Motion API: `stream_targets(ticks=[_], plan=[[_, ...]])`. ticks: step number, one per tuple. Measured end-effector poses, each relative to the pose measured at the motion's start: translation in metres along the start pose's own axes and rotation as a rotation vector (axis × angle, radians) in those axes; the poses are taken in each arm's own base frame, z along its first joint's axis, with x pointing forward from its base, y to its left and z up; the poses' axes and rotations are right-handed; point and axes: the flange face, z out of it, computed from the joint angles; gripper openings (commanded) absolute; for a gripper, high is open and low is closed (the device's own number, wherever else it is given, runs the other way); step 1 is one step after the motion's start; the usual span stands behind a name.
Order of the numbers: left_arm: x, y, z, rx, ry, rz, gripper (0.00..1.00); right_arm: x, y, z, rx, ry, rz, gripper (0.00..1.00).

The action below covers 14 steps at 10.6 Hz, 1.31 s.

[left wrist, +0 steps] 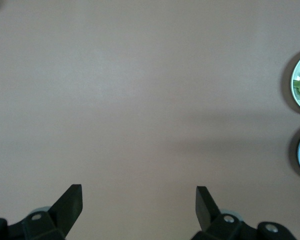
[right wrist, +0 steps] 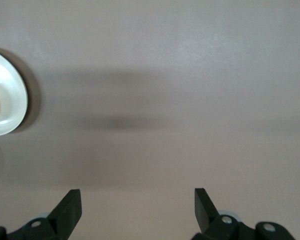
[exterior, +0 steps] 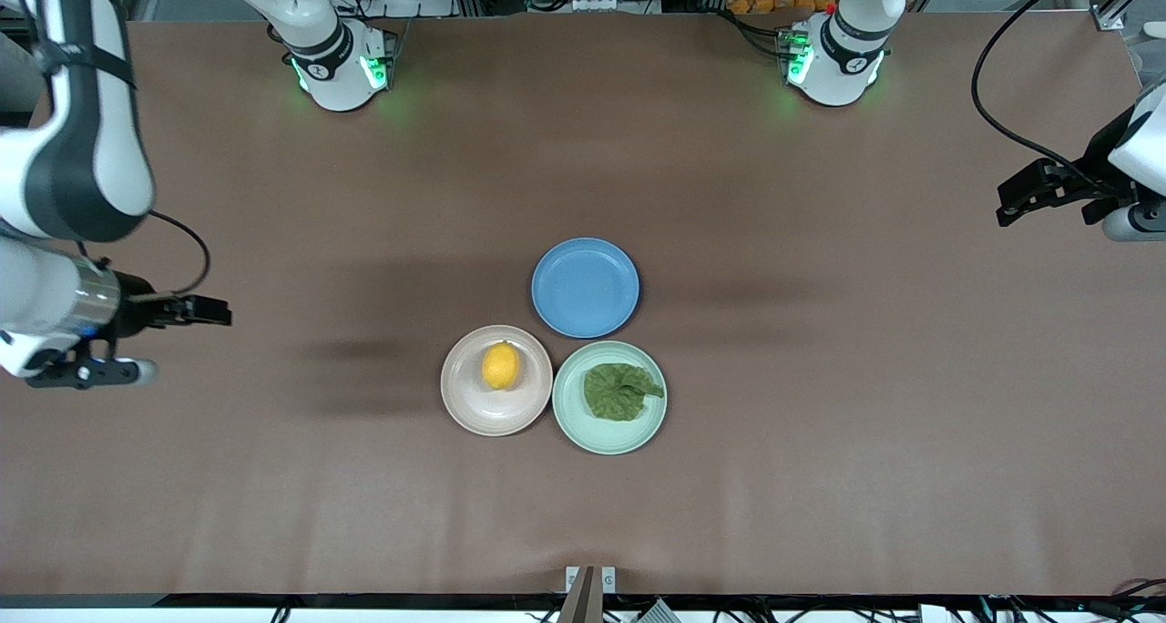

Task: Place lemon and lettuce in plates

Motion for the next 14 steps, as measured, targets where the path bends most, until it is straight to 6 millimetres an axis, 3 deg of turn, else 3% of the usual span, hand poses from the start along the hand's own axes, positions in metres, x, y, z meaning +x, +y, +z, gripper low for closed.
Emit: stream_targets(ticks=[2, 7, 10, 14], plan=[[0.000, 0.000, 0.000, 0.000, 0.001, 0.000, 1.00, -0.022, 0.007, -0.033, -0.010, 0.013, -0.004, 1.00], [0.000, 0.002, -0.001, 0.000, 0.002, 0.004, 1.00, -0.075, -0.003, -0.105, -0.018, 0.063, -0.017, 1.00], [0.000, 0.004, -0.007, -0.001, 0.015, 0.006, 1.00, -0.100, -0.005, -0.129, -0.020, 0.072, -0.017, 1.00], [-0.003, 0.007, -0.016, 0.000, 0.015, 0.013, 1.00, -0.116, -0.007, -0.144, -0.021, 0.077, -0.019, 1.00]])
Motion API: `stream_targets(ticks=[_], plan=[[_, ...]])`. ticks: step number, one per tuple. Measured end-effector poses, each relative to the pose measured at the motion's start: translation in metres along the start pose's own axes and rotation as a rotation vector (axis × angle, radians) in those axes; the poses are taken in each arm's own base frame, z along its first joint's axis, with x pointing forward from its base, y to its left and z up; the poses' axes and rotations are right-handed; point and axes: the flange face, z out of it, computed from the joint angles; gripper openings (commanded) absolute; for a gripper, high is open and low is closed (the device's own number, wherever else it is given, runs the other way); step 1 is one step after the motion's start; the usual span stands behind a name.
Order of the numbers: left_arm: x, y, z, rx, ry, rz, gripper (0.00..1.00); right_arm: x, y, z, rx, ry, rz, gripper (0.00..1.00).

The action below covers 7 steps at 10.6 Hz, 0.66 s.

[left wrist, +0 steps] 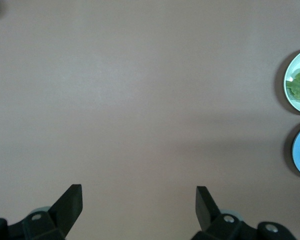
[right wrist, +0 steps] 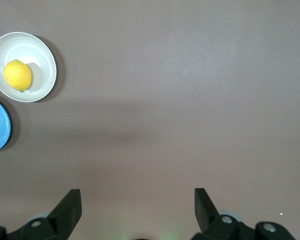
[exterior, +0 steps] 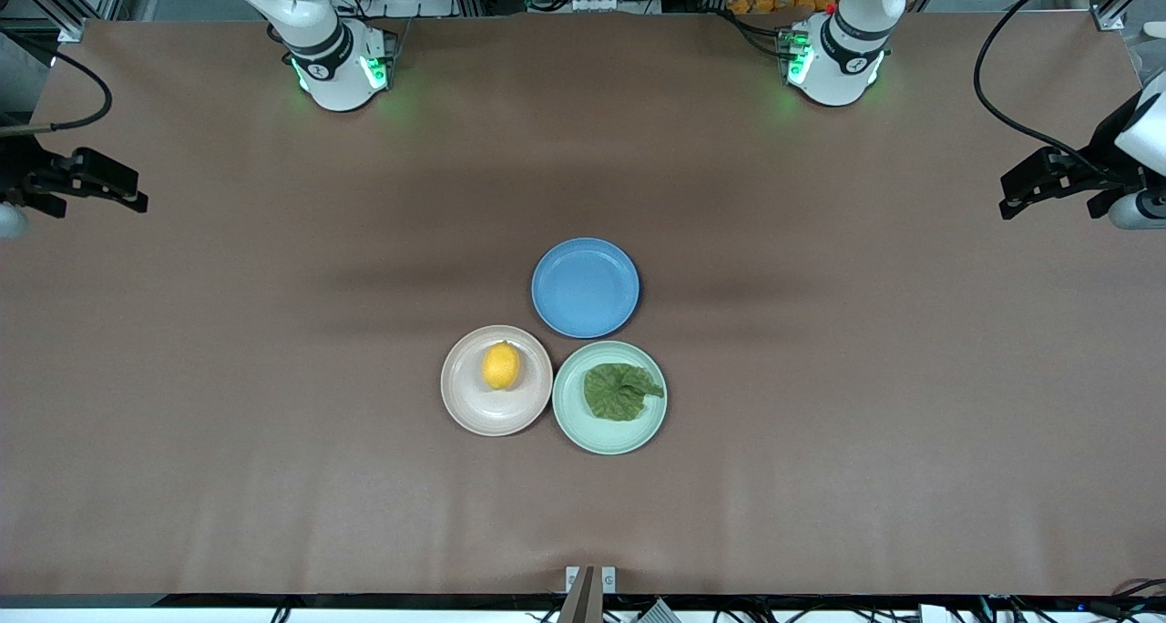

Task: Place lemon and lettuce in plates

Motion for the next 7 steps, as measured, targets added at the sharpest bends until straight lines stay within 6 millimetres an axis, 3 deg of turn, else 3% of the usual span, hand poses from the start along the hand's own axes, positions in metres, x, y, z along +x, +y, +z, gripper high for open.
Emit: stream_targets(ticks=[7], plan=[[-0.0029, 0.0043, -0.0023, 0.001, -0.007, 0.007, 1.00, -0.0077, -0.0054, -0.0035, -0.001, 0.000, 0.028, 1.00]])
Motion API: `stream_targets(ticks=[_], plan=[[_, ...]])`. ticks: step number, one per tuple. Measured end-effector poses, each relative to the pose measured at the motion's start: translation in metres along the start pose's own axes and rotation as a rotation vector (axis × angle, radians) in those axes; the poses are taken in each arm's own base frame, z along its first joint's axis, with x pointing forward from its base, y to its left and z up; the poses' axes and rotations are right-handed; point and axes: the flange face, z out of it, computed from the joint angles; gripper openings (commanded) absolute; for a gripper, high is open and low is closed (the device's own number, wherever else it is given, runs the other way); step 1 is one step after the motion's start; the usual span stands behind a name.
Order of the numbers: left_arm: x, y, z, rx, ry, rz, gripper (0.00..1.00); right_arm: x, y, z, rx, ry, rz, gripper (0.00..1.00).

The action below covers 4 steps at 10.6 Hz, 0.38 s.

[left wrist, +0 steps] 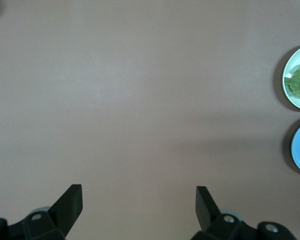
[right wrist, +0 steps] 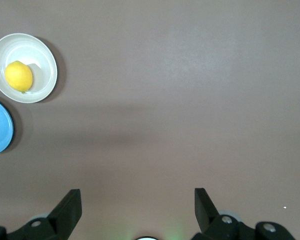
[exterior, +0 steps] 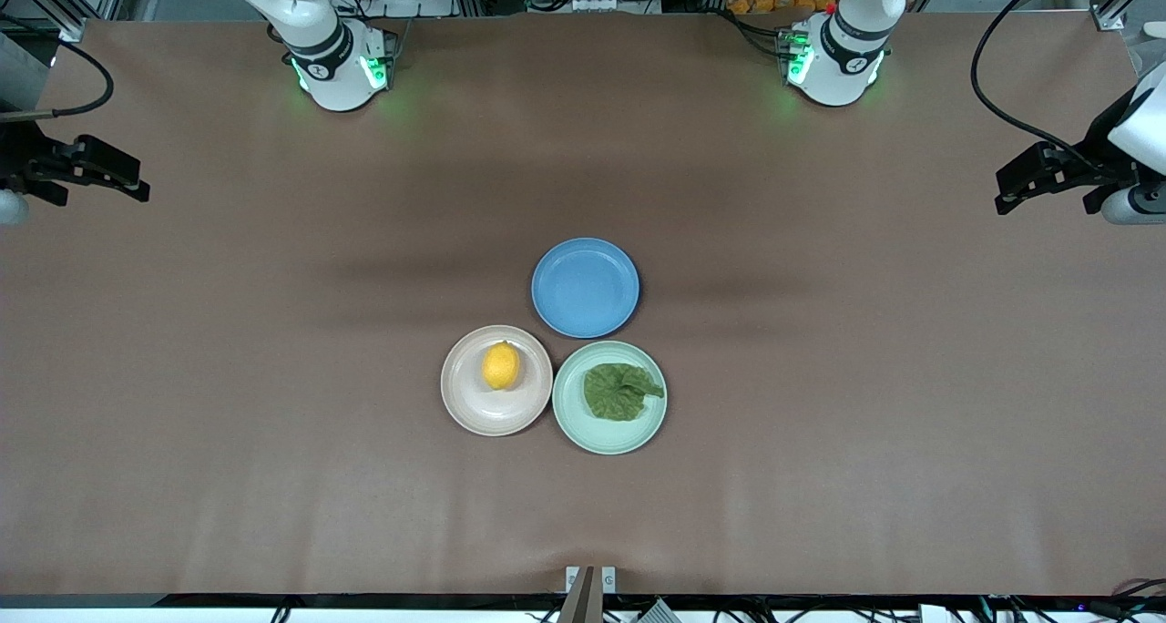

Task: Place lemon and lettuce in plates

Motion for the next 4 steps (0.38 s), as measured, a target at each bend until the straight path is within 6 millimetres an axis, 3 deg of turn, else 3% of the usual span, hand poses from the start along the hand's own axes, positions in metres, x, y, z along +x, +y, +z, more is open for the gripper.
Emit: stream_targets(ticks=[4], plan=[[-0.001, 0.004, 0.000, 0.000, -0.002, 0.008, 1.00, 0.004, 0.010, 0.001, 0.000, 0.027, 0.045, 1.00]])
